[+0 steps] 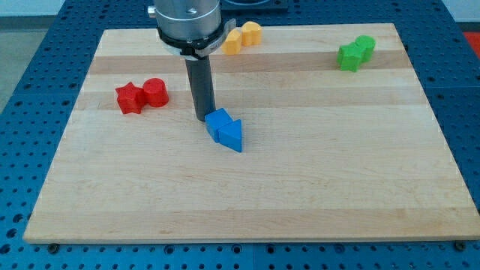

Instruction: Separate the red circle and the red star

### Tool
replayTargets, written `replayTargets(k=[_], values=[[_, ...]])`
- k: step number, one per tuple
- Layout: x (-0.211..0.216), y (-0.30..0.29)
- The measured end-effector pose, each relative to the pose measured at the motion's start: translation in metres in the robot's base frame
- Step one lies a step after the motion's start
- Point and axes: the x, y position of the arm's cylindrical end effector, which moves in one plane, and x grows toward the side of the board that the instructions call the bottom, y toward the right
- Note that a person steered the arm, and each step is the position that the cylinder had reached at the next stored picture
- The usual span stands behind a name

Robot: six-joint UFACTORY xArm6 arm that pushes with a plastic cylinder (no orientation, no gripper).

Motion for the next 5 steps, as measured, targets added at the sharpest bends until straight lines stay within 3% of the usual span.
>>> replayTargets(k=[1,4,5], values=[[-0.009,0.0],[-0.124,-0.023],[-0.124,-0.045]])
